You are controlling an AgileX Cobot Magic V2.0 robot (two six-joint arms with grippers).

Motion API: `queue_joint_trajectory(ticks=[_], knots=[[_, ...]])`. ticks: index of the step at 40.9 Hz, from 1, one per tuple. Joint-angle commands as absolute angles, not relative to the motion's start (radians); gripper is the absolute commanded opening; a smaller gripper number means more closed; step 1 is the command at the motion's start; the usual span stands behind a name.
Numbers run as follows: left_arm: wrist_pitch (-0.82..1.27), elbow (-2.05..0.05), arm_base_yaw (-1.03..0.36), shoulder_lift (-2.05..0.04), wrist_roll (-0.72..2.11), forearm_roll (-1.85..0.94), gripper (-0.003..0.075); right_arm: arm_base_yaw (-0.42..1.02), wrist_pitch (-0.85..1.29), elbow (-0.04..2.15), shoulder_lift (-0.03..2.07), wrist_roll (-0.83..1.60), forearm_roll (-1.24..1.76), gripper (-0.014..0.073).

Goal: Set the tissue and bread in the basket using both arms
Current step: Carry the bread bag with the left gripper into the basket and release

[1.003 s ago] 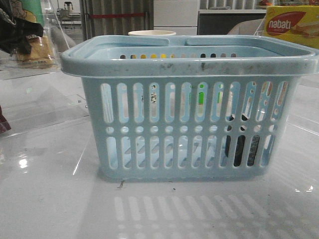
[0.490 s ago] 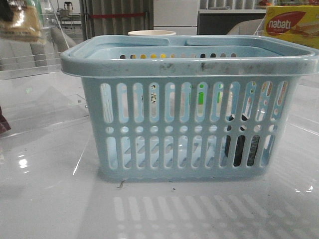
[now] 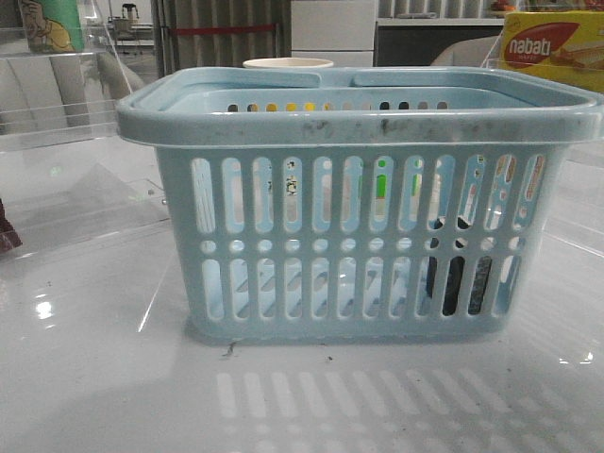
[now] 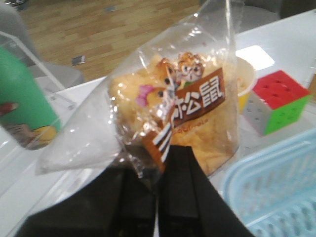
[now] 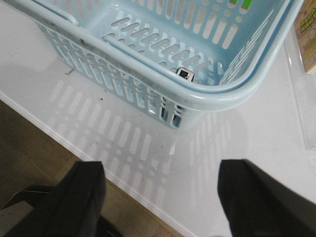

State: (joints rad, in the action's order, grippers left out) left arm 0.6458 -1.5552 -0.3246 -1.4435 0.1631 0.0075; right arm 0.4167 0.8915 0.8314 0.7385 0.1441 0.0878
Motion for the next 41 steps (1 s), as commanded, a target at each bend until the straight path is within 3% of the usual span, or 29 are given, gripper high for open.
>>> queue_joint_trajectory(ticks=[1,16,41], knots=[[0.619,-1.59,-0.416,-1.402,0.167,0.0,0.0091,0.411,0.831,0.859,0.734,0.145,0.078,0.0582],[0.716,-1.59,-0.662,-1.538,0.167,0.0,0.0091,0.411,0.831,0.859,0.734,0.145,0.078,0.0582],[0.69,-1.59,-0.682,-1.817,0.167,0.0,0.0091,0.411,0.831,0.859,0.734,0.145,0.078,0.0582]])
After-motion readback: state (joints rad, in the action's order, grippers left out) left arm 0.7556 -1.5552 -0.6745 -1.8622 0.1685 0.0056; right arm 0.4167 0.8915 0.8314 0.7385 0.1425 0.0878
